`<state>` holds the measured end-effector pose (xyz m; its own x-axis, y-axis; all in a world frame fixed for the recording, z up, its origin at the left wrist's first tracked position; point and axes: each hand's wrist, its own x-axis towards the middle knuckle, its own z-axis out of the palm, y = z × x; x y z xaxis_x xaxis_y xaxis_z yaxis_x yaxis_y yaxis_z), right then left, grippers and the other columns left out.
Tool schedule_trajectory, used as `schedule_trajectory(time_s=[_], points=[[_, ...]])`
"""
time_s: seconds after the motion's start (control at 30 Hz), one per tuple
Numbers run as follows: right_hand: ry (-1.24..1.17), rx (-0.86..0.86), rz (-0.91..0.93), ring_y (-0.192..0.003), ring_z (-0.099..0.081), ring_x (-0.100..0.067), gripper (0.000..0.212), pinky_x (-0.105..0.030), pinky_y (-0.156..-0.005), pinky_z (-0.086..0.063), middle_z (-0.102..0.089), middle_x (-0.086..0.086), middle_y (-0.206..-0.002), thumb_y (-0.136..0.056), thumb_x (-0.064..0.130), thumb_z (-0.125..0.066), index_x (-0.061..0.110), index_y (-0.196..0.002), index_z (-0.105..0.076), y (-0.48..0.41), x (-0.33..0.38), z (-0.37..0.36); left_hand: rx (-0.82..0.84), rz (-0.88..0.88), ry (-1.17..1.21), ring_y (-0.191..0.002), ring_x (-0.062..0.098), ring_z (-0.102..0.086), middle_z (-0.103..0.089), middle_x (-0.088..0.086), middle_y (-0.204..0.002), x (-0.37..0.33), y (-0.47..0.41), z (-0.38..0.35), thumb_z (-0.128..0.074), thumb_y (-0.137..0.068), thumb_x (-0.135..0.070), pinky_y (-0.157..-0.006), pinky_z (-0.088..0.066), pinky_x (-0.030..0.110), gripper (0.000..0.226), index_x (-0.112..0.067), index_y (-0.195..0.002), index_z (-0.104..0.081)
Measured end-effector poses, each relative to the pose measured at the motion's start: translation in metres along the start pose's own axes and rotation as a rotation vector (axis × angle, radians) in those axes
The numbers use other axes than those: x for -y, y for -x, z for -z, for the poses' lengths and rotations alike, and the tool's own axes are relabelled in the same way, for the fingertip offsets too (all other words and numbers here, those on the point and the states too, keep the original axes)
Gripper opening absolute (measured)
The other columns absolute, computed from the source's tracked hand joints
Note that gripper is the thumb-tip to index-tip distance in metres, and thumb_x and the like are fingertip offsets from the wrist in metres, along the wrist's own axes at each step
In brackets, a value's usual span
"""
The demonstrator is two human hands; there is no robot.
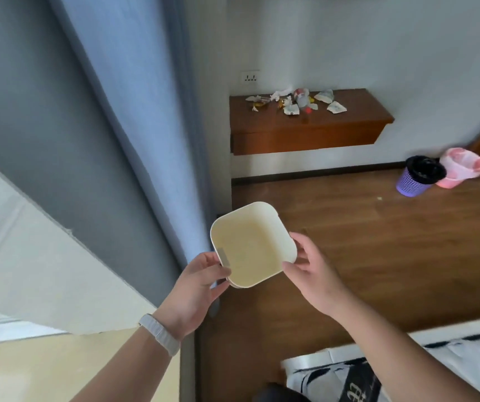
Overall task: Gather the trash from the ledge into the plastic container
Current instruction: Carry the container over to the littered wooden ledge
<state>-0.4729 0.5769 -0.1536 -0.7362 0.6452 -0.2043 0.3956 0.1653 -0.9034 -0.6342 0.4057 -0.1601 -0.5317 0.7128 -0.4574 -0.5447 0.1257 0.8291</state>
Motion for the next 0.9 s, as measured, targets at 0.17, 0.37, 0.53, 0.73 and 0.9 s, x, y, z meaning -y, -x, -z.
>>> schedule_trajectory(time_s=[0.17,0.37,0.53,0.73,0.9], points=[[-0.021,-0.037,-0.010,-0.112,-0.062,-0.003,0.051,-0.036,-0.100,-0.052,-0.060,0.019,-0.122,-0.092,0.020,-0.066,0.037,-0.136,-0.045,-0.051,-0.011,0.027,0.006,0.026,-0.028,-0.098,0.021,-0.071,-0.077,0.007,-0.096,-0.020,-0.057,-0.025,-0.066,-0.069,-0.010,-0.098,-0.050,0.038,0.034,-0.007,-0.102,-0.058],[-0.054,-0.031,0.010,-0.113,-0.061,-0.006,0.049,-0.031,-0.096,-0.053,-0.058,0.018,-0.122,-0.094,0.021,-0.064,0.041,-0.134,-0.043,-0.112,-0.015,0.064,-0.068,0.090,-0.042,-0.112,0.030,-0.066,-0.072,0.016,-0.110,-0.043,-0.120,-0.064,-0.064,-0.084,-0.003,-0.102,-0.048,0.041,0.023,-0.005,-0.106,-0.059],[-0.076,-0.078,0.016,-0.114,-0.059,-0.006,0.054,-0.035,-0.098,-0.053,-0.055,0.011,-0.130,-0.093,0.024,-0.065,0.035,-0.141,-0.043,-0.162,-0.024,0.103,-0.050,0.070,-0.105,-0.115,0.029,-0.065,-0.072,0.013,-0.112,-0.067,-0.172,-0.104,-0.059,-0.091,-0.003,-0.111,-0.043,0.046,0.018,-0.005,-0.109,-0.059],[-0.090,-0.160,-0.013,-0.114,-0.057,0.001,0.054,-0.036,-0.099,-0.052,-0.056,0.021,-0.129,-0.086,0.039,-0.063,0.043,-0.137,-0.045,-0.192,-0.031,0.143,0.056,0.122,-0.121,-0.117,0.030,-0.065,-0.075,0.011,-0.114,-0.086,-0.221,-0.140,-0.057,-0.094,-0.003,-0.109,-0.045,0.046,0.013,-0.007,-0.107,-0.059],[-0.118,-0.271,-0.076,-0.115,-0.057,-0.003,0.053,-0.041,-0.100,-0.052,-0.058,0.020,-0.125,-0.084,0.030,-0.066,0.036,-0.134,-0.050,-0.227,-0.041,0.164,0.190,0.190,-0.096,-0.120,0.030,-0.066,-0.074,0.011,-0.117,-0.096,-0.282,-0.163,-0.067,-0.082,-0.005,-0.103,-0.050,0.043,0.037,-0.006,-0.118,-0.060]])
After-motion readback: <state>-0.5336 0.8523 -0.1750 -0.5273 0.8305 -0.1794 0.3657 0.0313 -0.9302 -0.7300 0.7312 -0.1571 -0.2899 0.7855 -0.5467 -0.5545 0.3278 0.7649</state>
